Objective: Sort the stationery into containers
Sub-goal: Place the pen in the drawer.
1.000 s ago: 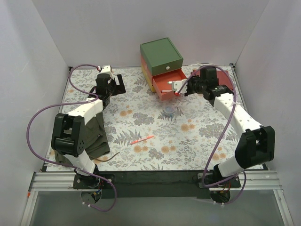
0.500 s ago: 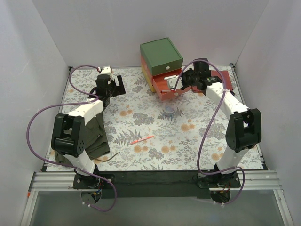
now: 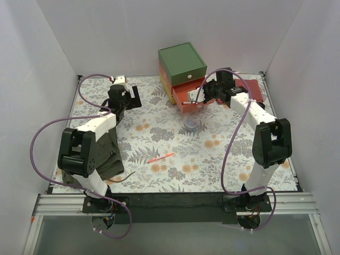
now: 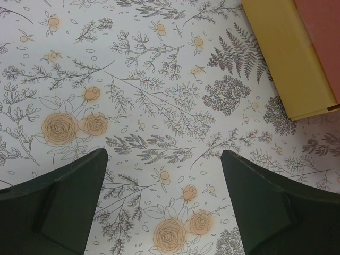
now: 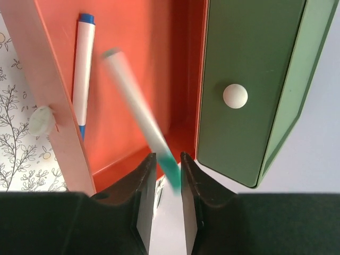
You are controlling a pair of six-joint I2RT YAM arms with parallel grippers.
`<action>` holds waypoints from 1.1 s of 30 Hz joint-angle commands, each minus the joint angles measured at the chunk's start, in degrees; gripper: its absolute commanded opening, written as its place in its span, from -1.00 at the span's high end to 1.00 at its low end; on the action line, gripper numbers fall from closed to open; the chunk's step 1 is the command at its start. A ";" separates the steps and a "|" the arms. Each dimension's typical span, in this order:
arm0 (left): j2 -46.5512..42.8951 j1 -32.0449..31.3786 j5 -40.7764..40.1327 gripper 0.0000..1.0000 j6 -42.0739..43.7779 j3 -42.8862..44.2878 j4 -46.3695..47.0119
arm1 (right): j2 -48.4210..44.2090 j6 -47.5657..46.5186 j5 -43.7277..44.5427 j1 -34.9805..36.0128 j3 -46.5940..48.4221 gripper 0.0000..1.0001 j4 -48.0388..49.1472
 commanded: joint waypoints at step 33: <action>-18.77 -6.52 36.10 -0.54 51.54 -4.54 -35.67 | -34.51 65.93 6.88 -0.12 -25.65 0.01 -3.67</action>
